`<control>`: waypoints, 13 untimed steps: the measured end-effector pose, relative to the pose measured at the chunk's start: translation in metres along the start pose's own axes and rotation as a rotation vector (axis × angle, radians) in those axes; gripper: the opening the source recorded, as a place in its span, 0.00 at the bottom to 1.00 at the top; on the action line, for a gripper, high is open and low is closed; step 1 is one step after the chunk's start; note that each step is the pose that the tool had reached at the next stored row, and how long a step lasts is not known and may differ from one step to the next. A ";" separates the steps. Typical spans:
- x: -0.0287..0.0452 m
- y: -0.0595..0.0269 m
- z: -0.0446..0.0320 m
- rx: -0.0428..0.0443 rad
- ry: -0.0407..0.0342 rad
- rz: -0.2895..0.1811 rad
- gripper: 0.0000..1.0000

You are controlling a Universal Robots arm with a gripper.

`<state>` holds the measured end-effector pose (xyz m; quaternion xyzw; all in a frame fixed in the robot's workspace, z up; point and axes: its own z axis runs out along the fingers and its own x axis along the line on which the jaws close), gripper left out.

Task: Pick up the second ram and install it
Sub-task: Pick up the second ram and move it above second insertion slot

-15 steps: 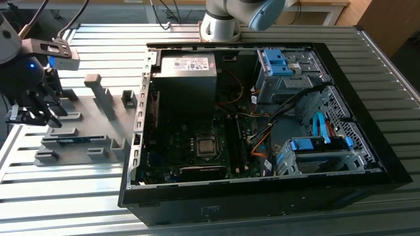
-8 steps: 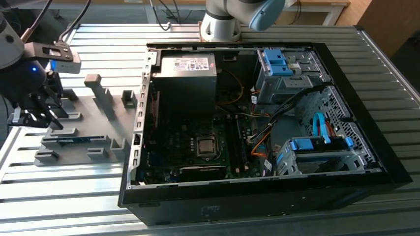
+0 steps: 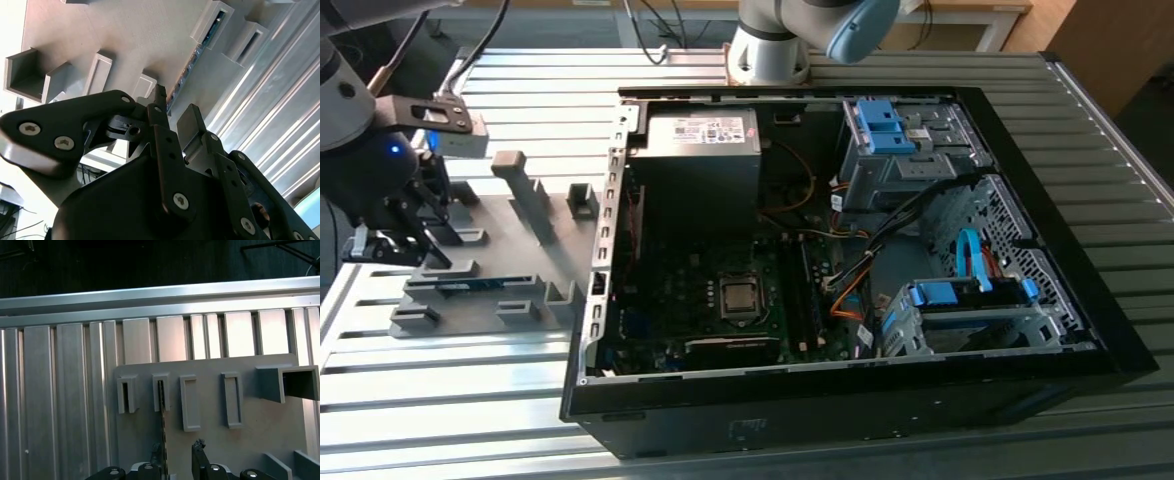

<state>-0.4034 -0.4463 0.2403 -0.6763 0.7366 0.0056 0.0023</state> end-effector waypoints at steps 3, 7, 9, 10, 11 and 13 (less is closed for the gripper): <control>0.0003 -0.0001 0.0022 0.0002 0.0021 0.000 0.37; 0.0003 -0.0001 0.0049 0.0007 0.0082 0.000 0.37; 0.0003 -0.0001 0.0064 0.0010 0.0116 0.000 0.37; 0.0003 -0.0001 0.0072 0.0011 0.0129 0.000 0.37; 0.0003 -0.0001 0.0080 0.0012 0.0142 0.000 0.37; 0.0004 -0.0001 0.0095 0.0014 0.0162 0.000 0.37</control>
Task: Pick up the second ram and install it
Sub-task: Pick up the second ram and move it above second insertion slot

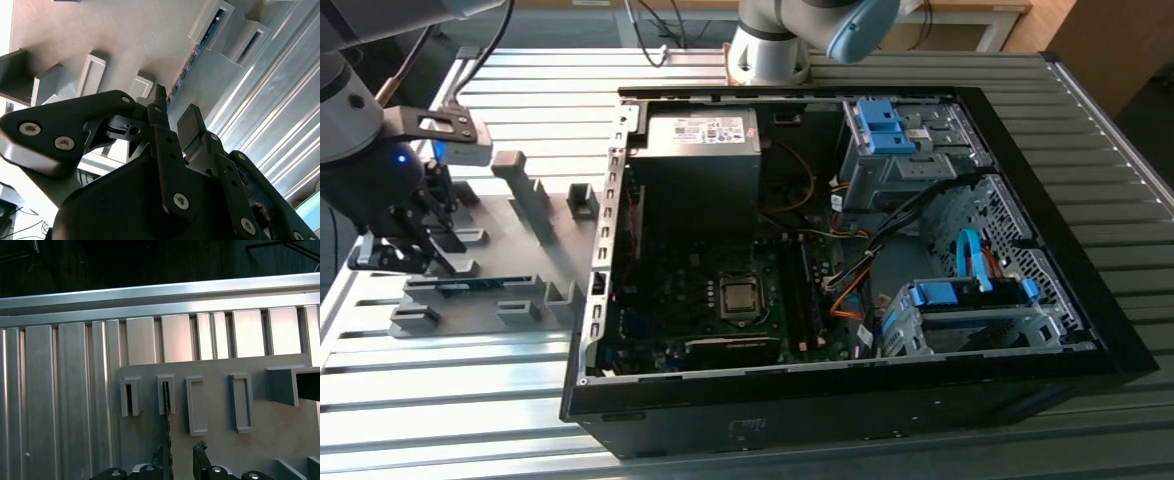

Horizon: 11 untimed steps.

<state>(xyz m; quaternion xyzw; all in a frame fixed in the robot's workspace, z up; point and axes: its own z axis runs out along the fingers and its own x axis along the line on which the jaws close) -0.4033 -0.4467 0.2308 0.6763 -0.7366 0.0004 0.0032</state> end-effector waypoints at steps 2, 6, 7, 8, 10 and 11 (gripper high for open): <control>0.0000 0.0001 0.0008 -0.0001 0.0009 0.000 0.37; 0.0000 0.0000 0.0014 0.0000 0.0009 0.000 0.37; 0.0000 0.0000 0.0014 0.0000 0.0009 0.000 0.37; 0.0000 0.0000 0.0014 0.0000 0.0009 0.000 0.37; 0.0000 0.0000 0.0015 0.0002 0.0022 0.000 0.37; 0.0000 0.0000 0.0017 0.0002 0.0025 0.000 0.37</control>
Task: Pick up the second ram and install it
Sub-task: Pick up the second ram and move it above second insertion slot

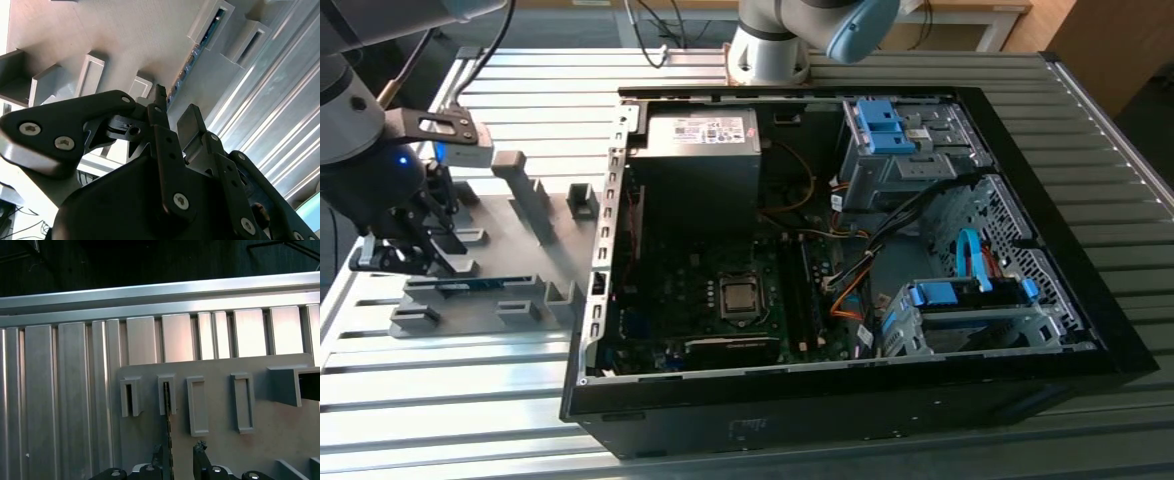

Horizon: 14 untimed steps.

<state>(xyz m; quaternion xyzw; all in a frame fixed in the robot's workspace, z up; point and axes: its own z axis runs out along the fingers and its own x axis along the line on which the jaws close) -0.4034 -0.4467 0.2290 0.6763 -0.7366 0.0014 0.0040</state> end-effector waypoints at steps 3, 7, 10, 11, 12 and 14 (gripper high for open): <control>0.0004 0.0000 0.0018 0.0008 0.0000 0.000 0.37; 0.0013 -0.0002 0.0073 0.0014 0.0000 0.000 0.37; 0.0025 -0.0003 0.0126 0.0014 0.0001 -0.001 0.37; 0.0030 -0.0003 0.0141 0.0016 0.0002 -0.001 0.37; 0.0036 -0.0003 0.0155 0.0017 0.0002 -0.001 0.37; 0.0043 -0.0004 0.0178 0.0023 -0.0001 -0.002 0.37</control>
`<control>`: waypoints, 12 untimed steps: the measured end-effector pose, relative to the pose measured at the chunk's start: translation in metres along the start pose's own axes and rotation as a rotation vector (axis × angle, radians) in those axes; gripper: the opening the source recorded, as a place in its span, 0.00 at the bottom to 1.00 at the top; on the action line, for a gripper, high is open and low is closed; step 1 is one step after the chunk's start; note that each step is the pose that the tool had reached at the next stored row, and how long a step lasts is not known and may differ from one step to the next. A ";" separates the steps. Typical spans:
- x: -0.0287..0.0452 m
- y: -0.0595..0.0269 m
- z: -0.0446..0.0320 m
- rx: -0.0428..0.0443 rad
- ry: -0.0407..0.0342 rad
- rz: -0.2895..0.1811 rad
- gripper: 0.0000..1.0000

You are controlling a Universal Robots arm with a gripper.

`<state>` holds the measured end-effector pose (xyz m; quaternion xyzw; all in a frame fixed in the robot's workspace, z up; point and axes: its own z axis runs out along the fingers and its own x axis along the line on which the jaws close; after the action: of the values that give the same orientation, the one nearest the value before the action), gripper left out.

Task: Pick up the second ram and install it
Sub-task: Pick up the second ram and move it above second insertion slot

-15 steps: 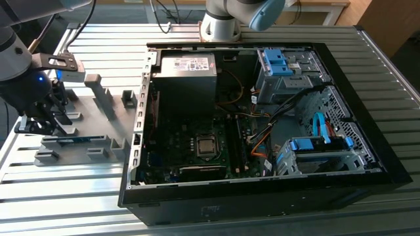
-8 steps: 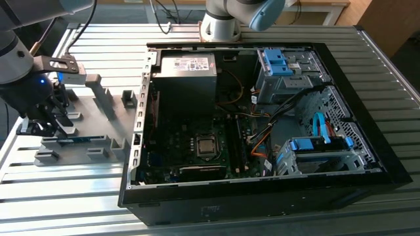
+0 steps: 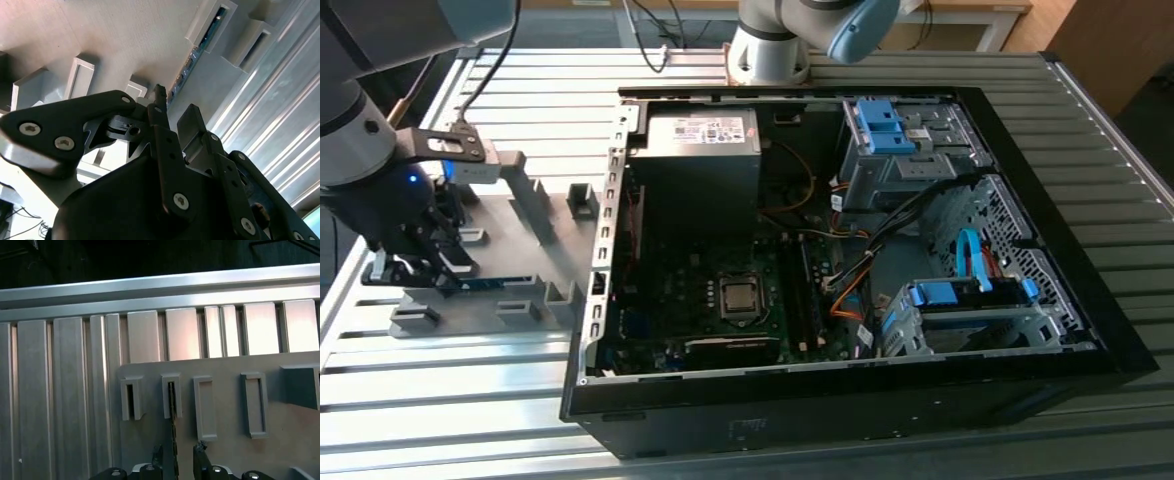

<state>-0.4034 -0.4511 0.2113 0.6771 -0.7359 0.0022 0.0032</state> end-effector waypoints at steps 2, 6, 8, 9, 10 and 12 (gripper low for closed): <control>0.0000 0.0000 0.0017 0.0002 -0.0001 -0.002 0.37; 0.0001 0.0000 0.0048 0.0007 0.0000 -0.002 0.37; 0.0002 0.0000 0.0065 0.0011 0.0000 -0.002 0.37; 0.0003 -0.0001 0.0074 0.0012 -0.0001 -0.002 0.37; 0.0003 -0.0001 0.0080 0.0012 -0.0001 -0.003 0.37; 0.0003 -0.0001 0.0097 0.0015 -0.0001 -0.006 0.37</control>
<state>-0.4034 -0.4515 0.2016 0.6794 -0.7337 0.0027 0.0027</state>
